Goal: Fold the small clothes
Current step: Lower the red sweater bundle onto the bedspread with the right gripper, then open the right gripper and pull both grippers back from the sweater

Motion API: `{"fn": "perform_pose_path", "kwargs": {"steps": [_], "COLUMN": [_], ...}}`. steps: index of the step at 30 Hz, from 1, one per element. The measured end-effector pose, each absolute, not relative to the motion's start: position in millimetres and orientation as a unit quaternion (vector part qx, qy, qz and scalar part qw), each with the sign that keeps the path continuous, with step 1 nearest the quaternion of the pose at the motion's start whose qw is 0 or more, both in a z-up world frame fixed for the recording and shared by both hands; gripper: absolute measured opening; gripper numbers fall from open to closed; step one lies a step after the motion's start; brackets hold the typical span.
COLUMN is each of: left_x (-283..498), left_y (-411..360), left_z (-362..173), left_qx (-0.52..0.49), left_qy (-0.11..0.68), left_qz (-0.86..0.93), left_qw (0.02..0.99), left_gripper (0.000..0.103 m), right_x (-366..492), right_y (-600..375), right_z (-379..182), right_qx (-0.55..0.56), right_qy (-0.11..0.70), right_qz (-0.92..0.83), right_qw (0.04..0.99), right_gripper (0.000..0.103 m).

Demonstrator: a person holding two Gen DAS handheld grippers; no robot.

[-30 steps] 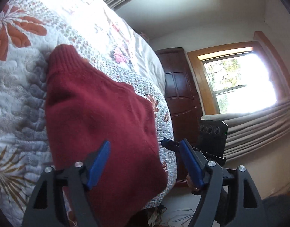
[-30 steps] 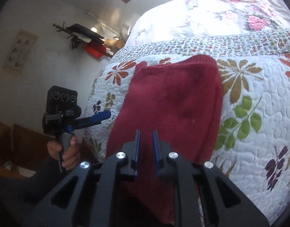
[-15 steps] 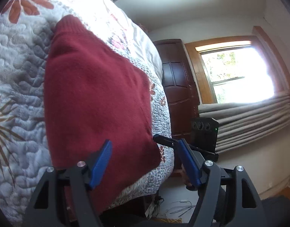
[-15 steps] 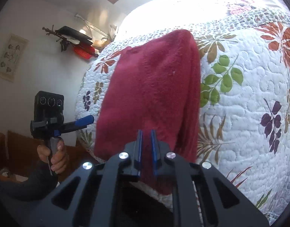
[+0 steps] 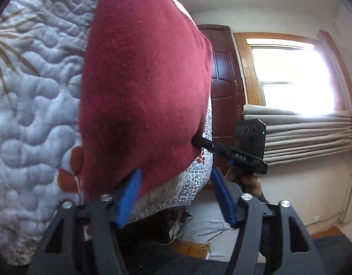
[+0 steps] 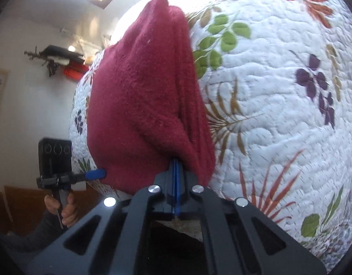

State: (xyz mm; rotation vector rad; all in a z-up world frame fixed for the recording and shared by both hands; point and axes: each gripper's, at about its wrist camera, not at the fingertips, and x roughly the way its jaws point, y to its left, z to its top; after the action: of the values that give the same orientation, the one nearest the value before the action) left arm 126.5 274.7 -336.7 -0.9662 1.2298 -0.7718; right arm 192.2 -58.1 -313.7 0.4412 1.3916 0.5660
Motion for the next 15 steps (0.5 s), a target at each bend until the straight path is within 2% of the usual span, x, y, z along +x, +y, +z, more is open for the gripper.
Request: {"fn": "perform_pose_path", "kwargs": {"steps": [2,4,5,8,12,15], "left_x": [119,109,97,70,33,4], "left_y": [286,301,310,321,320,309], "left_z": [-335,-331,-328,-311,-257,-203], "left_qx": [-0.441,-0.454,-0.459,-0.454,-0.386,-0.321], "left_qy": [0.531,0.527,0.523,0.514,0.483,0.436], "left_qz": [-0.325,-0.286,-0.269,-0.2,-0.111,-0.043], "left_qw": [0.646,0.659,0.666,0.7,0.778,0.84], "left_gripper": [0.086,0.099,0.099,0.099,0.099,0.099], "right_x": [185,175,170,154,135,120], "right_y": [-71,-80,-84,-92,-105,-97], "right_z": [-313,-305,-299,-282,-257,-231], "right_qx": [0.229,0.232,0.225,0.227,0.207,0.14], "right_qy": [0.619,0.611,0.605,0.587,0.569,0.562], "right_qz": [0.242,0.224,0.211,0.21,0.178,0.154], "right_qw": [0.711,0.723,0.734,0.748,0.776,0.8], "right_gripper": [0.003,0.031,0.057,0.059,0.083,0.091]}}
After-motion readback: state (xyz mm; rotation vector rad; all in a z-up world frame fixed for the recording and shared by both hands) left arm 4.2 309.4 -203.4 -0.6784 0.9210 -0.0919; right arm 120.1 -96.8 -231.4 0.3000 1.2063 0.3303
